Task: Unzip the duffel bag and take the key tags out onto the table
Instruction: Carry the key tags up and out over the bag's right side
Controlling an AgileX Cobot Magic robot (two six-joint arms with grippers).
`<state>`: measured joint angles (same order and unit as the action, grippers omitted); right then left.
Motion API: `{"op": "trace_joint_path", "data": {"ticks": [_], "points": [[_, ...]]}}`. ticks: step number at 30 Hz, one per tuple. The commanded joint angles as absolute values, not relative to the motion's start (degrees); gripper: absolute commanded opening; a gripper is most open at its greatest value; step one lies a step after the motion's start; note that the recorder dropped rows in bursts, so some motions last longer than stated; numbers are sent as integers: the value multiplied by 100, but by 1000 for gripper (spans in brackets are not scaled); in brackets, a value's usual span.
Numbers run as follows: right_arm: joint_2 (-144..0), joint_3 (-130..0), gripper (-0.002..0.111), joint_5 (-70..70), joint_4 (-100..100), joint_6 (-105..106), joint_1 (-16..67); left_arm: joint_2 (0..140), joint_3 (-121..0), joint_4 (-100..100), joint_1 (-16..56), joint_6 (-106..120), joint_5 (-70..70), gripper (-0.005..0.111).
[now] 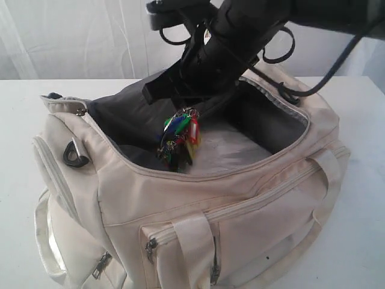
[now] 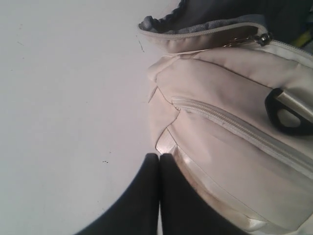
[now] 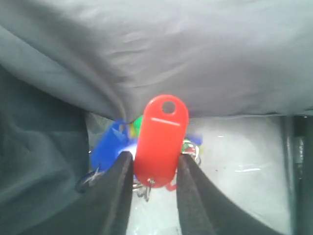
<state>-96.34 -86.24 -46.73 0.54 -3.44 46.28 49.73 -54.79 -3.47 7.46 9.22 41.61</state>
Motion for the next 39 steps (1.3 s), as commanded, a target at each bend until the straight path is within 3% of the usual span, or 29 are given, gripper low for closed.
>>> {"op": "trace_joint_path", "data": {"ticks": [1,39], "points": [[-9288,-8621,0,-4879,473,-637,4618,4931,-5460,-471,749,943,4169,0],[-6263,-8341,0,-6996,3415,-2046,4618,4931,-5460,-481,749,943,4190,0]]}}
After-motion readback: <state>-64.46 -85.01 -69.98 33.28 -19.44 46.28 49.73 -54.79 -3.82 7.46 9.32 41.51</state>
